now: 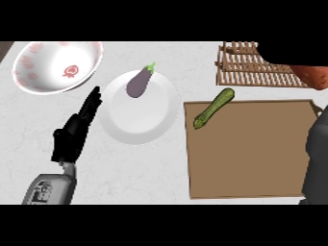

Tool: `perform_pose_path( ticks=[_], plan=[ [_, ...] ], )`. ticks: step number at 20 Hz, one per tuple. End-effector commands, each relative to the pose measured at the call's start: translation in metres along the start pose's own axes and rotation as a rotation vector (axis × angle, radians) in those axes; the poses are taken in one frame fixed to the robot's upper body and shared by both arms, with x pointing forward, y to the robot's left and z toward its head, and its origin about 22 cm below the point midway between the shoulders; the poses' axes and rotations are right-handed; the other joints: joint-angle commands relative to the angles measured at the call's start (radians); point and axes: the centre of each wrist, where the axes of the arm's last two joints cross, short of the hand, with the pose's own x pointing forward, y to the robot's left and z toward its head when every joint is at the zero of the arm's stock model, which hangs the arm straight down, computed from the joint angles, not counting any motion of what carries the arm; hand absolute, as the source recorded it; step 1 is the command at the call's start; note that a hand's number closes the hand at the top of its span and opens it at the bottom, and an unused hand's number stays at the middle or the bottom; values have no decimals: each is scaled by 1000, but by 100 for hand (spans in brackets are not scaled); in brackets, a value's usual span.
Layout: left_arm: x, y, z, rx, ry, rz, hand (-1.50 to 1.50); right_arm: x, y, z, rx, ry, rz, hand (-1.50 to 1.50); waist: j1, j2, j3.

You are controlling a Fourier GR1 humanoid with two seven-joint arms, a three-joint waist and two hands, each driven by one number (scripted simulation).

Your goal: Pick the sweet potato from the tray and place it in the tiered shelf

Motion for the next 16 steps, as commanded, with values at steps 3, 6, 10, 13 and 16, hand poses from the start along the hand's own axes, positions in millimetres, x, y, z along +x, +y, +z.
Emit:
perform_pose_path(
  ticks=[3, 6, 10, 13, 16],
  plan=[
    [8, -12, -11, -11, -2, -5, 0, -2, -7, -46, -59, 77, 23, 150, 2, 3, 0],
    [14, -6, 0, 2, -5, -2, 0, -2, -9, -56, -93, 52, 55, 150, 6, 1, 0],
    [9, -9, 1, 5, -18, 3, 0, -19, -10, -74, -90, 16, 104, 150, 3, 1, 0],
    [13, 3, -11, 0, -16, -16, 0, -17, 0, -91, -117, -3, 183, 150, 5, 4, 0],
    [13, 1, -4, -10, -10, -2, 0, -35, 9, -98, -118, -26, 160, 150, 5, 3, 0]
  ],
)
